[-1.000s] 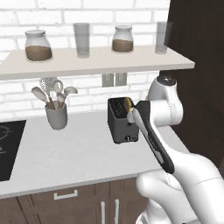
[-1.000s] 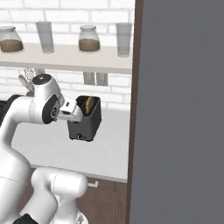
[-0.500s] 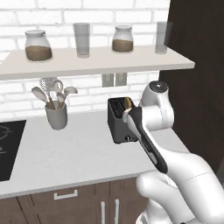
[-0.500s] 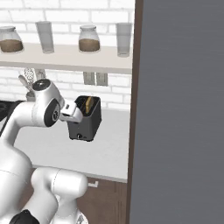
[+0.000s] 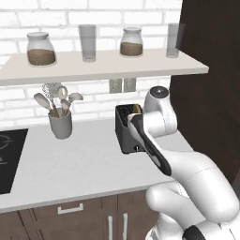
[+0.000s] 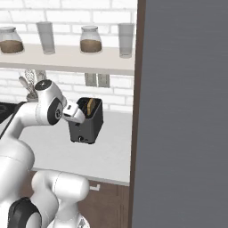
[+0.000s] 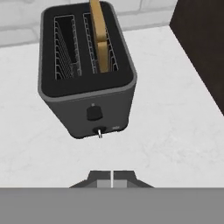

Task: Start the toaster. Once the lever pops up, take the bread to the plate on the dining counter.

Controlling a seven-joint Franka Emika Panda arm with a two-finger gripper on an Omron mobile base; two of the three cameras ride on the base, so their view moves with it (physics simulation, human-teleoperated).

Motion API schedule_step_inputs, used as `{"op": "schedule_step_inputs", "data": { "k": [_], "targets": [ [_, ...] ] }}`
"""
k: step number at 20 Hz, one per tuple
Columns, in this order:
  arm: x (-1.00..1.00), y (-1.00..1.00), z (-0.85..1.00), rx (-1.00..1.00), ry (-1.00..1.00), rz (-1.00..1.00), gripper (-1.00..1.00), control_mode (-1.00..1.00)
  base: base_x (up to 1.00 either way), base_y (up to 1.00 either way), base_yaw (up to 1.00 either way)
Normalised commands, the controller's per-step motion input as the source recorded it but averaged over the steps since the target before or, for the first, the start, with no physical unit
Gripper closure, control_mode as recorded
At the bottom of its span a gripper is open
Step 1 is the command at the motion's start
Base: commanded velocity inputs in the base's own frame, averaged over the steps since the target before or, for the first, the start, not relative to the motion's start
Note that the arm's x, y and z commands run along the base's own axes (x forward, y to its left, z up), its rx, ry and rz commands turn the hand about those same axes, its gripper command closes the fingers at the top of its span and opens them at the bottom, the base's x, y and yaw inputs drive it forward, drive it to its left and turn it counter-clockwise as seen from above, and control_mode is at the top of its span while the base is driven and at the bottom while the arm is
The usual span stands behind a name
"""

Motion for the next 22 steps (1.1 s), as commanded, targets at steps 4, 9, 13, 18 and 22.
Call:
{"op": "schedule_step_inputs", "data": {
  "k": [4, 9, 13, 18, 22],
  "targets": [
    [0.06, 0.00, -0.24, 0.00, 0.00, -0.06, 1.00, -1.00, 0.00, 0.00, 0.00],
    [0.08, 0.00, -0.30, 0.02, 0.00, -0.01, 1.00, -1.00, 0.00, 0.00, 0.00],
    [0.22, 0.10, -0.25, 0.02, 0.00, 0.00, 1.00, -1.00, 0.00, 0.00, 0.00],
    [0.22, 0.06, -0.18, 0.00, 0.00, 0.00, 1.00, -1.00, 0.00, 0.00, 0.00],
    [0.26, 0.01, 0.00, 0.00, 0.00, 0.00, 1.00, -1.00, 0.00, 0.00, 0.00]
  ]
}}
